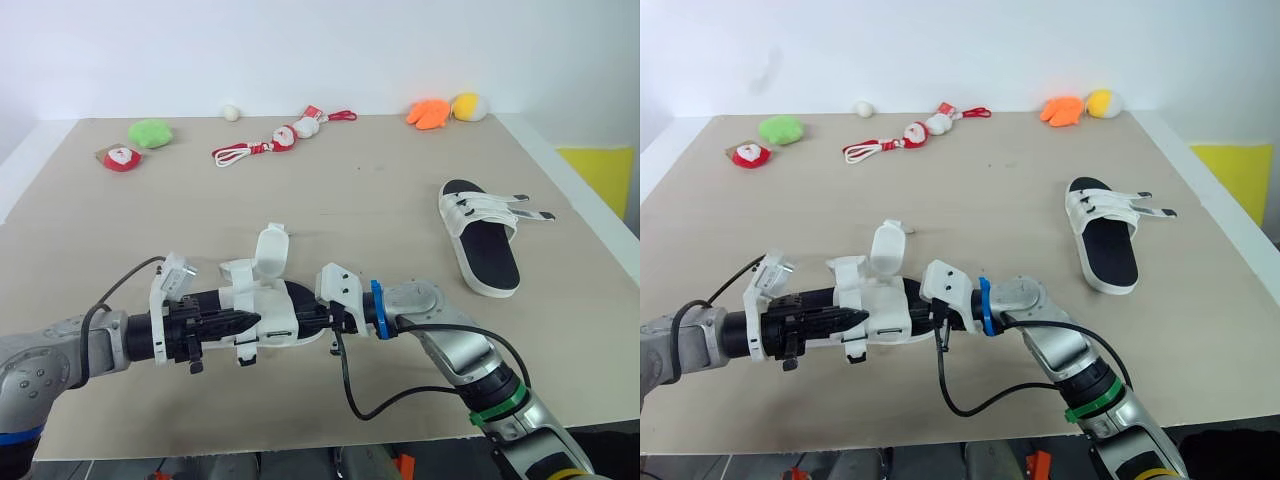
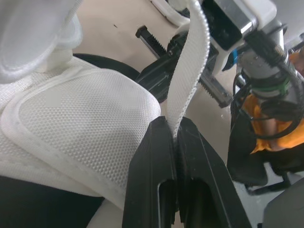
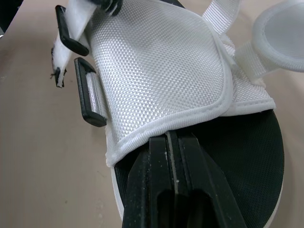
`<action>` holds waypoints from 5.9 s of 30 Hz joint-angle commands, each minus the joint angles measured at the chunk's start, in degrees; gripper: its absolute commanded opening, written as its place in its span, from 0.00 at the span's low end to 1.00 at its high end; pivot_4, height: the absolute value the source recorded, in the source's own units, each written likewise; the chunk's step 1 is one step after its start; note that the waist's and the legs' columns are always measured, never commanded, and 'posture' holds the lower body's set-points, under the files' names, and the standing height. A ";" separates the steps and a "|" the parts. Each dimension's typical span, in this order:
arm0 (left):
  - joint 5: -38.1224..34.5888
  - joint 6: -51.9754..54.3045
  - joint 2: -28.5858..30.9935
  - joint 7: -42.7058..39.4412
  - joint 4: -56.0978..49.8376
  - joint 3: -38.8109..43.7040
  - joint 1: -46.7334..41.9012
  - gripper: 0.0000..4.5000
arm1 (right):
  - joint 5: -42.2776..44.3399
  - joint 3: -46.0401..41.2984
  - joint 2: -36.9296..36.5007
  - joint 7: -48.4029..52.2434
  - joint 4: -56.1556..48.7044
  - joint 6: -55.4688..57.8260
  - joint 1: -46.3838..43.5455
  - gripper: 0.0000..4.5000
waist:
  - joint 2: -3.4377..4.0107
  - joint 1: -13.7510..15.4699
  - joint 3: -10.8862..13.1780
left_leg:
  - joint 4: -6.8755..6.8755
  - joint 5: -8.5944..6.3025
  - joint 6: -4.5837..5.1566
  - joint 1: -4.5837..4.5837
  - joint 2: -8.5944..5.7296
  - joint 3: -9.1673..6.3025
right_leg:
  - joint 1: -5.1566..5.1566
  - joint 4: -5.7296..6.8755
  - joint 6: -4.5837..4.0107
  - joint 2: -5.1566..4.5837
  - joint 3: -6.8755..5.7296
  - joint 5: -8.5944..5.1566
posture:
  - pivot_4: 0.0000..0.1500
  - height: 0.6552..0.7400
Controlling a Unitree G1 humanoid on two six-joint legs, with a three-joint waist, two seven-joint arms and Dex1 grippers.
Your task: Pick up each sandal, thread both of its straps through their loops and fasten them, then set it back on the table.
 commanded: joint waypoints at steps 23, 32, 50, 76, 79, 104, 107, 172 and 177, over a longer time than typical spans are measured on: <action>-11.79 0.37 7.89 -6.88 -9.10 21.94 24.14 0.99 | 1.21 0.98 1.23 0.94 -0.64 -0.40 0.05 0.00 | -0.04 -0.04 -0.02 | -0.06 -0.03 -0.04 -0.04 0.14 0.15 | -0.20 0.01 -0.43 0.04 0.01 -0.17 | 1.00 1.00; 8.01 -9.05 5.45 -8.02 -8.87 7.47 25.60 0.99 | 0.95 0.83 1.17 1.57 0.21 -0.81 -0.65 0.00 | -0.04 -0.02 -0.02 | -0.05 0.00 -0.08 0.00 0.14 0.32 | -0.25 0.01 -0.64 0.04 0.10 -0.06 | 1.00 1.00; 11.46 -10.75 -0.50 -6.36 -5.09 -0.87 16.46 0.90 | 0.73 0.53 0.93 1.58 0.19 -0.85 -0.70 0.00 | -0.07 -0.01 -0.04 | -0.04 0.00 -0.08 -0.02 0.16 0.37 | -0.24 0.01 -0.50 0.05 0.12 0.02 | 1.00 1.00; 16.32 -11.11 10.11 -13.87 -16.00 -4.36 30.63 0.03 | 1.05 0.42 1.14 1.24 0.07 -0.42 -0.47 0.00 | -0.07 -0.03 -0.03 | -0.03 0.00 -0.08 0.00 0.18 0.41 | -0.27 0.01 -0.58 0.04 0.14 -0.03 | 1.00 1.00; 17.66 -12.28 10.43 -14.03 -15.86 -4.91 31.38 0.03 | 1.01 0.46 1.27 1.33 0.39 -0.58 -0.69 0.00 | -0.06 -0.02 -0.03 | -0.04 0.00 -0.08 0.00 0.18 0.41 | -0.29 0.01 -0.58 0.04 0.14 -0.03 | 1.00 1.00; 51.98 -56.55 2.22 -13.40 -7.17 9.13 42.02 1.00 | 1.01 1.19 2.00 2.22 1.42 -1.75 -0.28 0.00 | -0.09 -0.04 -0.04 | -0.06 -0.03 -0.12 0.02 0.22 0.54 | -0.34 0.01 -0.69 0.02 0.16 -0.05 | 1.00 1.00; 63.52 -80.13 0.40 -10.22 1.13 9.42 38.30 1.00 | 1.03 1.31 2.38 2.17 1.58 -1.71 -0.59 0.00 | -0.12 -0.01 -0.06 | -0.04 -0.03 -0.13 0.02 0.22 0.57 | -0.34 0.00 -0.77 0.01 0.17 -0.01 | 1.00 1.00; 16.32 -60.87 17.33 -0.79 -12.57 -9.86 23.51 0.00 | 0.88 0.51 2.88 2.55 2.69 -1.56 -1.93 0.00 | 0.25 -0.03 -0.28 | 0.05 0.04 -0.03 0.06 0.33 0.78 | -0.32 0.09 -0.44 0.10 0.33 0.16 | 1.00 1.00; 35.80 -66.49 15.81 -6.16 -8.12 -8.19 20.08 0.00 | 0.87 0.60 2.66 2.64 2.42 -1.60 -1.59 0.00 | 0.25 -0.04 -0.28 | 0.06 0.04 -0.03 0.07 0.33 0.77 | -0.32 0.08 -0.45 0.16 0.35 0.16 | 1.00 1.00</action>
